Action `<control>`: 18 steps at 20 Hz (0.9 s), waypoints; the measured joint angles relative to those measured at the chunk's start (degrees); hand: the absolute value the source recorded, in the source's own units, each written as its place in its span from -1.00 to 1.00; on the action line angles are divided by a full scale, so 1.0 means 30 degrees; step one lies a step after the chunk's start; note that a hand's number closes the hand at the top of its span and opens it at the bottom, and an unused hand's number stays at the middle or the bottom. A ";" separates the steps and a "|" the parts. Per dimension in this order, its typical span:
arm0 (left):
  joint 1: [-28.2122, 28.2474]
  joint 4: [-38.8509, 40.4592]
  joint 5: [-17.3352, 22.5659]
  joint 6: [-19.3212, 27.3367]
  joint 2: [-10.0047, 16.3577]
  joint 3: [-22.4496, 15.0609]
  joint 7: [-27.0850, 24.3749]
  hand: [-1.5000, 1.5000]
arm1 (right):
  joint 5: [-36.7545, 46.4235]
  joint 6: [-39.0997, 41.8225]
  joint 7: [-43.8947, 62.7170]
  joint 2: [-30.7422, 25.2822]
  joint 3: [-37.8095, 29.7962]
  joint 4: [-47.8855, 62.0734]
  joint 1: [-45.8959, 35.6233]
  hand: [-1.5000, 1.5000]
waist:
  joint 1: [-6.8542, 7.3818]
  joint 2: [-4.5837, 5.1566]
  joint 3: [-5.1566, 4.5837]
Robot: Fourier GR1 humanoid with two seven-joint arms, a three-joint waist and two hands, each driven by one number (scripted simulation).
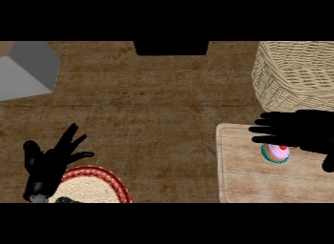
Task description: Pick the cupcake from the cutting board and place it in the basket
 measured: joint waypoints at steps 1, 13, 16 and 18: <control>0.0010 0.0043 -0.0151 0.0107 -0.0096 -0.0008 -0.0147 0.00 | 0.0202 -0.0137 -0.0108 0.0228 0.0050 0.0226 0.0017 -1.00 | 0.0023 -0.0002 0.0020; 0.0096 -0.0240 -0.0438 -0.0074 -0.0210 0.0204 0.0407 0.00 | 0.1956 -0.0718 -0.0645 0.1968 -0.0169 0.1551 0.0219 1.00 | 0.0017 0.0005 0.0002; 0.0101 -0.0239 -0.0598 0.0030 -0.0321 0.0251 0.0473 0.00 | 0.2679 -0.1771 -0.1416 0.2311 -0.0123 0.1704 0.0317 1.00 | 0.0020 0.0001 0.0014; 0.0186 -0.0300 -0.0652 0.0012 -0.0369 0.0303 0.0400 0.00 | 0.3140 -0.2415 -0.1683 0.2426 -0.0224 0.1642 0.0455 1.00 | -0.0002 -0.0011 0.0003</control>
